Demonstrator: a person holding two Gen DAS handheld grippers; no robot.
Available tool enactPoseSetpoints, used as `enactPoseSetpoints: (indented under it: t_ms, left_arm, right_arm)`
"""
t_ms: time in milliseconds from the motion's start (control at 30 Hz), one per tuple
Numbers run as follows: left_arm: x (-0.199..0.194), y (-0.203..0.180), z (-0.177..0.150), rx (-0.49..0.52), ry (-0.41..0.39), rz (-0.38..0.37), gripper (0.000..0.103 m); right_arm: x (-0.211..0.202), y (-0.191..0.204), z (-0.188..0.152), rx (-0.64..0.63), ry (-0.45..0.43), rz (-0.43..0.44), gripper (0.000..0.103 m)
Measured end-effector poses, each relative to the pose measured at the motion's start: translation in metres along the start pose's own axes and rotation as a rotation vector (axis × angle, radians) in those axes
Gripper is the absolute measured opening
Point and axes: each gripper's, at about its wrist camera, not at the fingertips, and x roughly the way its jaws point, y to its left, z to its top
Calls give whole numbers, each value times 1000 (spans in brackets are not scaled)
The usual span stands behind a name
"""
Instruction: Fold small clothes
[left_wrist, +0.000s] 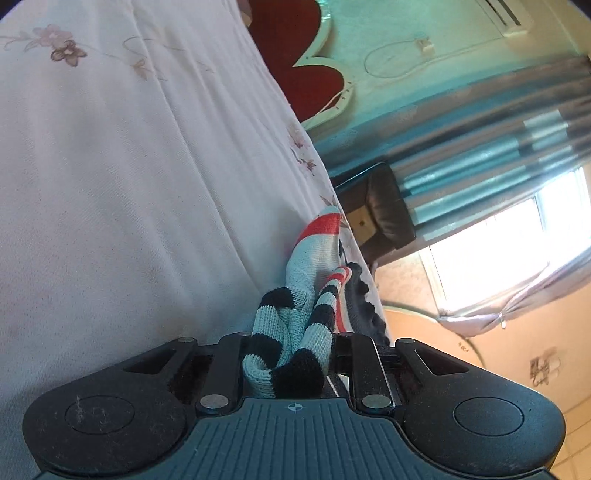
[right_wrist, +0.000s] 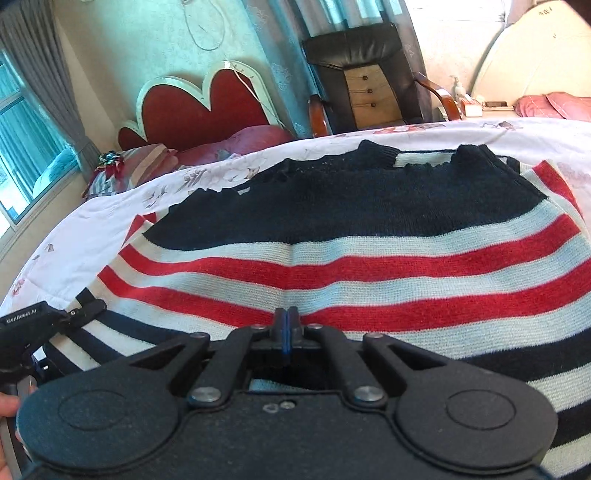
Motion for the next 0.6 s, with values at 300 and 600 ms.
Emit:
enactPoseSetpoints:
  t_ms: [300,600]
  left_arm:
    - [-31,-115,-14,244,-10,-95,20]
    - [4,-239,-118,652,160,-64,20]
  right_arm:
    - [2,-17,5,56,12,72,0]
    - [-35,-71,15,272,-9,157,16]
